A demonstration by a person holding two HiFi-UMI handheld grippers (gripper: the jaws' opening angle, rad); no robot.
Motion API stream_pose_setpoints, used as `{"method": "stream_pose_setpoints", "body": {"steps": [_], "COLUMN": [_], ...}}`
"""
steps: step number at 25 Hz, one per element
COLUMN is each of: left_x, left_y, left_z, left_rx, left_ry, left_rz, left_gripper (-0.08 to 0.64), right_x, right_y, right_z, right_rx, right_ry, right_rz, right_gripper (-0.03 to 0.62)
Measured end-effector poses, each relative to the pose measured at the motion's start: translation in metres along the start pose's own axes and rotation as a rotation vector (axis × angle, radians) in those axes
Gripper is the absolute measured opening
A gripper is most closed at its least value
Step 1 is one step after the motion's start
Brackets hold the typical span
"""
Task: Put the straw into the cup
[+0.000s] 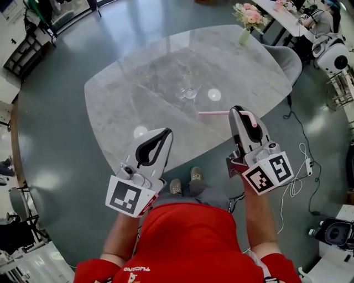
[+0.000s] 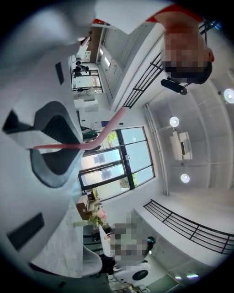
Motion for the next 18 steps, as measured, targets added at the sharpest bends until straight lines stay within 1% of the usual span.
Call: {"method": "stream_pose_setpoints", "body": {"steps": [5, 12, 18], "left_x": [0.0, 0.004, 0.018], "left_y": [0.01, 0.034, 0.054], "left_z": [0.029, 0.082, 0.116], "left_rx": [-0.032, -0.097, -0.15], "left_ry": [0.01, 0.019, 0.043], "left_rz": [0.014, -0.002, -0.015], "left_gripper": [0.006, 0.006, 0.006], "right_x": [0.0, 0.004, 0.024], "right_y": [-0.028, -0.067, -0.094], "right_z": [0.031, 0.085, 0.134], "right_rx": [-0.013, -0.065, -0.07], "right_ry": [0.013, 0.048, 0.11], "right_rz": [-0.016, -0.034, -0.078], "right_gripper": [0.025, 0.025, 0.025]}}
Point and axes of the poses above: the fingertips, and each gripper's own axes: z forward along the fingers, y to its left, x out of its underside, the point moved 6 cm from there along -z, backward along the fingers, and after that the axes turned 13 degrees about y, right-handed, at the moved point
